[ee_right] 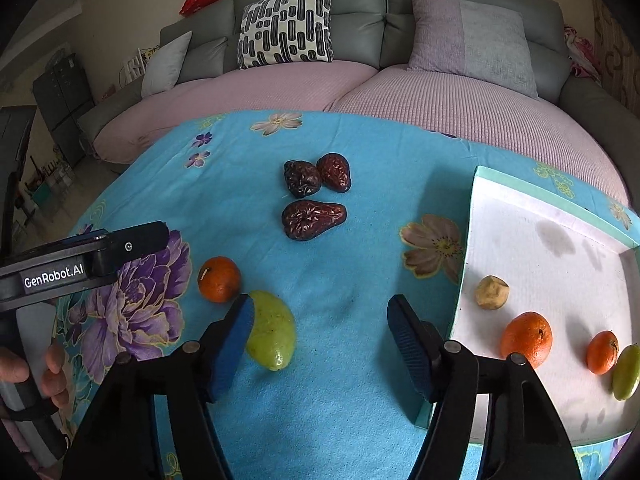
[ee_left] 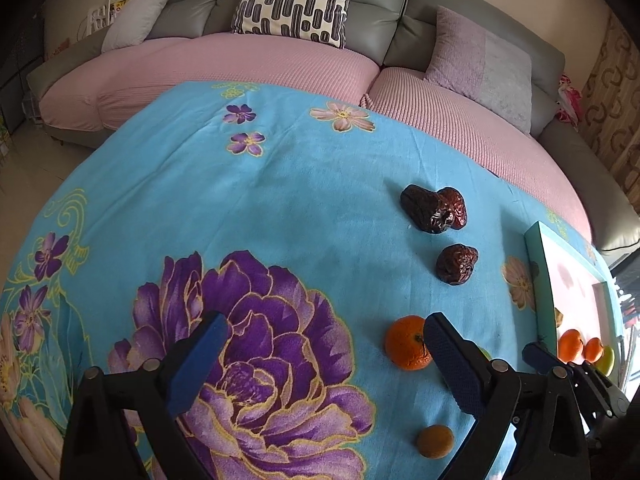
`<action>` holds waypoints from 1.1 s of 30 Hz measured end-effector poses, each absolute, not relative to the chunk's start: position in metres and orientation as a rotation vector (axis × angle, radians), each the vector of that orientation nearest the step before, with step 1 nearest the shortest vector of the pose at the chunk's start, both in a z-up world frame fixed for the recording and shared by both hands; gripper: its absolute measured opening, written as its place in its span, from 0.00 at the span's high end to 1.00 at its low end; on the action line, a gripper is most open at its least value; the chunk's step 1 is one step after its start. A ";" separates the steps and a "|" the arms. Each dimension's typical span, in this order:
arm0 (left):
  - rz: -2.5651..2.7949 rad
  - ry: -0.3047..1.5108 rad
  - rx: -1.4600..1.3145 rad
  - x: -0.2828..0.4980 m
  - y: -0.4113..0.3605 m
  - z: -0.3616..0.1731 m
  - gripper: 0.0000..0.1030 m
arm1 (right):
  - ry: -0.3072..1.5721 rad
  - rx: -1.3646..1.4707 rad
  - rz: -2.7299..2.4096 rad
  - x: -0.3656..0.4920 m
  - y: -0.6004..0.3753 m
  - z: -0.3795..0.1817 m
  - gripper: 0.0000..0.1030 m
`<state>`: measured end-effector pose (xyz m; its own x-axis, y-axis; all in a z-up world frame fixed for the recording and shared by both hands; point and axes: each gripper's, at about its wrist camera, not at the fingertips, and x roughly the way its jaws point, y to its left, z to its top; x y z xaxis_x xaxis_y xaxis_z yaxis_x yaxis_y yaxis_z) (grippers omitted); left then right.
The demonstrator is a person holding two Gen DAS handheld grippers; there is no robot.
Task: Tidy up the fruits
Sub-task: 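Close the right gripper on a green pear while the left gripper grasps an orange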
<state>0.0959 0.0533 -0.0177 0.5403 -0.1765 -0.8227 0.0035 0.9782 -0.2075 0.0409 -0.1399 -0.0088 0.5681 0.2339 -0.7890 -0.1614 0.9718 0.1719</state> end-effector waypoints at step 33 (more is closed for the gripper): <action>-0.146 1.006 -0.197 0.097 0.044 -0.018 0.11 | 0.996 0.070 0.304 0.042 -0.122 -0.025 0.60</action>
<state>0.0968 0.0444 -0.0183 0.5283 -0.2117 -0.8223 0.0308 0.9726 -0.2306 0.0417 -0.1222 -0.0249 0.5051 0.2840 -0.8150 -0.2202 0.9555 0.1965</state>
